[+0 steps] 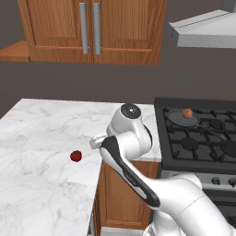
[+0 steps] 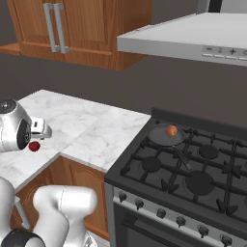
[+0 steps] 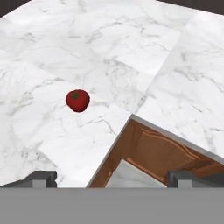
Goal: Place the pan on the rear left burner on the stove. Then place the tomato and the onion in the pan and turn on the rear left burner.
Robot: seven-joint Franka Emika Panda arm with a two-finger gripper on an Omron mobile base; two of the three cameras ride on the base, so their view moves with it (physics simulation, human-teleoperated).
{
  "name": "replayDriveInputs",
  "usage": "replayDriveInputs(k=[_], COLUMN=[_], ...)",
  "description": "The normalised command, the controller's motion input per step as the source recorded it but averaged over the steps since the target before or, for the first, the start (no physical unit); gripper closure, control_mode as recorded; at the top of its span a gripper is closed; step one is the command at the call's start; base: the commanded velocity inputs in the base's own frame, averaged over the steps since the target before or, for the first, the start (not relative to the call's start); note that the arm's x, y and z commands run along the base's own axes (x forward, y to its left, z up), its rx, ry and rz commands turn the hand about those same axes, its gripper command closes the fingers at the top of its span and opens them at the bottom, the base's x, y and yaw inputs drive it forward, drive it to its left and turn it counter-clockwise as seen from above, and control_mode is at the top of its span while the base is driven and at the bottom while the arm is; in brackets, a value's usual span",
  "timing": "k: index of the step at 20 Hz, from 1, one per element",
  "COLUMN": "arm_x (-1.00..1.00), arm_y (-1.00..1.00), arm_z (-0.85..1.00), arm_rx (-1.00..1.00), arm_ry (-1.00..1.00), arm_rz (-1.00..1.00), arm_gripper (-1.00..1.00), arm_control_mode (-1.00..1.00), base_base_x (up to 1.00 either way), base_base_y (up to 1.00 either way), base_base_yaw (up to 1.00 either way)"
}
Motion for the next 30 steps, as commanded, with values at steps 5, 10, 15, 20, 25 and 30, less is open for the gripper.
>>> replayDriveInputs(k=[5,10,15,20,25,30], arm_x=[0.0,0.0,0.0,0.08,0.16,0.26], arm_y=[0.3,0.25,0.24,0.28,0.24,0.21], arm_z=[-0.46,-0.38,-0.24,-0.06,0.0,0.0], arm_rx=[0.0,0.0,0.0,0.0,0.01,0.01], arm_ry=[0.05,0.02,0.0,0.0,0.0,0.0], arm_rz=[0.01,0.01,0.0,0.0,0.0,0.0], arm_gripper=[-1.0,-1.0,-1.0,-1.0,-1.0,-1.0], arm_control_mode=[-1.0,-1.0,-1.0,-1.0,-1.0,-1.0], base_base_x=[0.0,0.0,0.0,0.0,0.0,0.0], base_base_y=[0.0,0.0,0.0,0.0,0.0,0.0], base_base_yaw=[0.0,0.0,0.0,0.0,0.0,0.0])
